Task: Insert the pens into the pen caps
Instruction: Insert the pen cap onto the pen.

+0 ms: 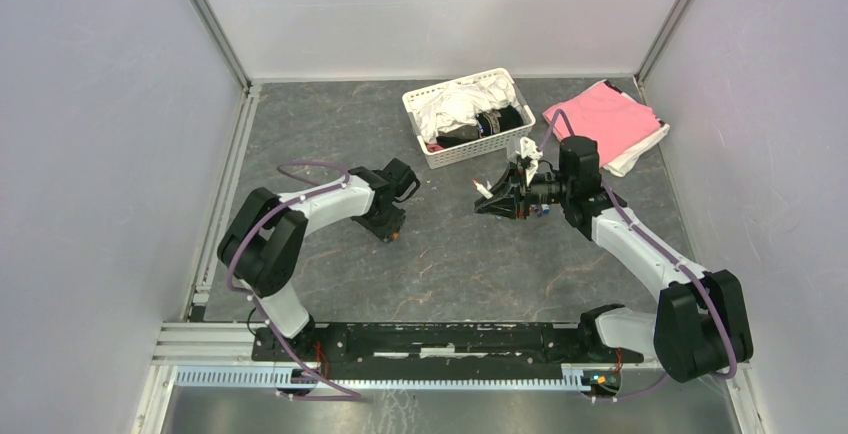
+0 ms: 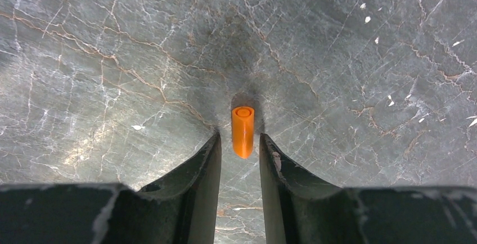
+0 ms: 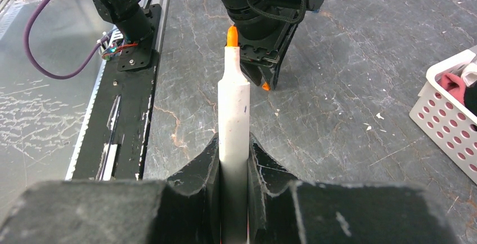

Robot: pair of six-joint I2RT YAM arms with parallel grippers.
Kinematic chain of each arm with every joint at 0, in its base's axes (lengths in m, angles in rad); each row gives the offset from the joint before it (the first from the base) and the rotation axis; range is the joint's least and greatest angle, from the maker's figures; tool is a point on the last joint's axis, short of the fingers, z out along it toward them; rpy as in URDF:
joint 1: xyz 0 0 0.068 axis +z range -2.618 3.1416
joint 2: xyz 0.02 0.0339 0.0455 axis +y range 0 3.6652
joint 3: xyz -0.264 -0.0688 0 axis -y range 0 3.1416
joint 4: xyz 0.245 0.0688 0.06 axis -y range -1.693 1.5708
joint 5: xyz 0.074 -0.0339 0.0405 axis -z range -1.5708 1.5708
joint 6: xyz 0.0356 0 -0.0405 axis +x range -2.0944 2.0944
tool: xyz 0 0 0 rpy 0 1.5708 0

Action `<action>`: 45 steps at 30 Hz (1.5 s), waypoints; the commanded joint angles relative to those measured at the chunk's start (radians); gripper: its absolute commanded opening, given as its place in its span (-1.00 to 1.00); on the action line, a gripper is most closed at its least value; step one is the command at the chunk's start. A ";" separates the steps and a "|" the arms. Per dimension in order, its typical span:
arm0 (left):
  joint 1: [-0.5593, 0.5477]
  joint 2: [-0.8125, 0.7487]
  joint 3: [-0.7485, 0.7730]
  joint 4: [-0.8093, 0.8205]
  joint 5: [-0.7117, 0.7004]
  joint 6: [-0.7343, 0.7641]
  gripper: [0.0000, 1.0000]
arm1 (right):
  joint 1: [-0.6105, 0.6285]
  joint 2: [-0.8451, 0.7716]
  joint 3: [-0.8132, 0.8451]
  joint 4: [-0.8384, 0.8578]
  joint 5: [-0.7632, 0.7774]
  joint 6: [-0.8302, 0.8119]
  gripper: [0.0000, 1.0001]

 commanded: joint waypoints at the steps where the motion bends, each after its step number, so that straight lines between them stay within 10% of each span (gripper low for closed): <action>1: 0.011 0.040 0.004 -0.040 -0.045 0.039 -0.24 | -0.003 -0.009 -0.003 0.038 -0.029 0.007 -1.00; 29: 0.040 0.053 0.033 0.003 -0.028 0.167 -0.85 | 0.008 0.002 -0.060 0.159 -0.030 0.104 -1.00; 39: 0.037 -0.265 -0.170 0.291 -0.049 0.383 -0.96 | 0.184 0.132 -0.216 0.472 0.140 0.375 -1.00; 45: 0.035 -0.564 -0.444 0.798 0.092 0.512 -0.95 | 0.287 0.160 -0.307 0.619 0.282 0.467 -1.00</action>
